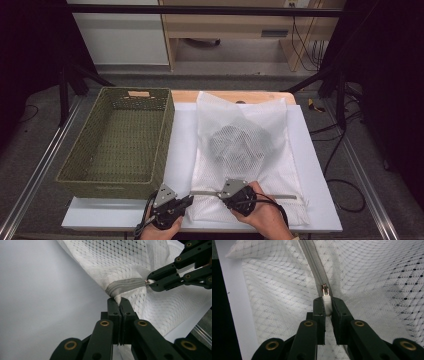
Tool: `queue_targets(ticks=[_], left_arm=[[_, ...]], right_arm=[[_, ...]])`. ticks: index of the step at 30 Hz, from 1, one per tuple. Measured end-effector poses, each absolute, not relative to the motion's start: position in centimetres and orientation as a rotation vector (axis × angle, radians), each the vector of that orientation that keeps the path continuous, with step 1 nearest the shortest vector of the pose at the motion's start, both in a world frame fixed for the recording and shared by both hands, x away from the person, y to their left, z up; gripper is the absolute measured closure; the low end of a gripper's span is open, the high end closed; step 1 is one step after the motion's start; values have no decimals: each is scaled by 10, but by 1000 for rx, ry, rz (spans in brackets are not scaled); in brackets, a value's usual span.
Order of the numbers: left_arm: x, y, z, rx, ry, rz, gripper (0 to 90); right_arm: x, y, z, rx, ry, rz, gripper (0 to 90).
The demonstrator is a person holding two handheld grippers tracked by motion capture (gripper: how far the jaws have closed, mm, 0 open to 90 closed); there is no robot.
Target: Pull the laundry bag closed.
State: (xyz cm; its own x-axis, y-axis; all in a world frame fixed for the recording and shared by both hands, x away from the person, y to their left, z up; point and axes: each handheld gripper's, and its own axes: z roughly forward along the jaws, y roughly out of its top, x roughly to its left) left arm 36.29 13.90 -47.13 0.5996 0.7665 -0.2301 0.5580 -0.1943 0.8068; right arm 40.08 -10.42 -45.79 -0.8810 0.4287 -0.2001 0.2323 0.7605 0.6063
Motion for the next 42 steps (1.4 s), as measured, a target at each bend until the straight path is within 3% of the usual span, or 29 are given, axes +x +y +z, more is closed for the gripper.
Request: queue_targets(ticks=[42], left_arm=[[363,137,-470,1898,1043,273,888]], right_arm=[[400,-122,-456,495,2653,797,819]])
